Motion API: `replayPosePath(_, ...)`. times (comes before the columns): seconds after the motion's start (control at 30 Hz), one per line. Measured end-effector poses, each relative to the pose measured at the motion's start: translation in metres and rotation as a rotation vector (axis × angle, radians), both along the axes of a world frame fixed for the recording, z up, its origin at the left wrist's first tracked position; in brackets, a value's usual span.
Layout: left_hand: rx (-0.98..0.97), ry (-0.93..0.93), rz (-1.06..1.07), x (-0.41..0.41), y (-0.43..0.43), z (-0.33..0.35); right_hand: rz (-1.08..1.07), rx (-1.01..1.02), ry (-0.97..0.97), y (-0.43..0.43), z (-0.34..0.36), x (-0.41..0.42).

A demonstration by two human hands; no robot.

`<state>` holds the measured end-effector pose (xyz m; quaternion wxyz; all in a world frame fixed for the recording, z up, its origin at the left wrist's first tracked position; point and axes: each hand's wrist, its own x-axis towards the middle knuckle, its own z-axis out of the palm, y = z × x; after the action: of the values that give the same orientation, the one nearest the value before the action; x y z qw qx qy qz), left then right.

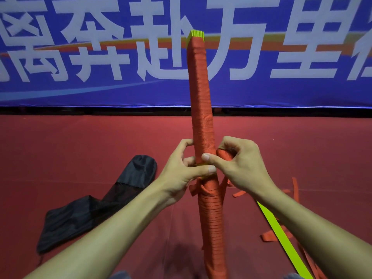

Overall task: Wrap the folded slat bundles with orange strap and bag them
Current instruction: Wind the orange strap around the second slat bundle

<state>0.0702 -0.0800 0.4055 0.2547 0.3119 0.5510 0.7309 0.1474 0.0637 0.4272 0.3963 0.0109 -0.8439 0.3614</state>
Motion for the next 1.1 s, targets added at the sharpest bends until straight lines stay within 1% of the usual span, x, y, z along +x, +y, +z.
replayPosePath(0.1, -0.019, 0.02, 0.002, -0.002, -0.003, 0.003, -0.015, 0.003, -0.024, 0.005, -0.002, 0.001)
replayPosePath(0.23, -0.042, 0.029, 0.079, 0.0, -0.003, 0.008, -0.028, 0.017, -0.034, 0.008, -0.005, 0.001)
replayPosePath(0.33, -0.044, 0.063, 0.071, -0.003, -0.004, 0.005, -0.032, 0.027, -0.033, 0.008, -0.005, 0.0)
replayPosePath(0.4, -0.045, 0.035, 0.019, -0.008, -0.007, 0.004, -0.048, 0.02, -0.022, 0.01, -0.006, -0.002)
replayPosePath(0.53, -0.05, -0.018, -0.177, -0.003, -0.011, 0.008, -0.057, -0.055, -0.024, 0.016, -0.007, -0.003)
replayPosePath(0.6, -0.054, -0.033, -0.227, 0.0, -0.012, 0.009, -0.057, -0.063, -0.024, 0.017, -0.006, -0.002)
replayPosePath(0.7, -0.02, -0.05, -0.244, -0.003, -0.01, 0.007, -0.062, -0.059, -0.007, 0.016, -0.004, -0.002)
replayPosePath(0.83, 0.071, -0.172, -0.287, -0.008, -0.011, 0.002, -0.067, -0.077, -0.02, 0.018, -0.004, -0.001)
replayPosePath(0.87, 0.083, -0.179, -0.318, -0.01, -0.012, 0.0, -0.069, -0.079, -0.027, 0.019, -0.005, 0.0)
replayPosePath(0.93, 0.078, -0.164, -0.364, -0.012, -0.015, -0.001, -0.076, -0.082, -0.035, 0.02, -0.005, 0.0)
replayPosePath(1.1, 0.016, -0.128, -0.359, -0.003, -0.015, -0.001, -0.099, -0.118, -0.029, 0.02, -0.003, 0.001)
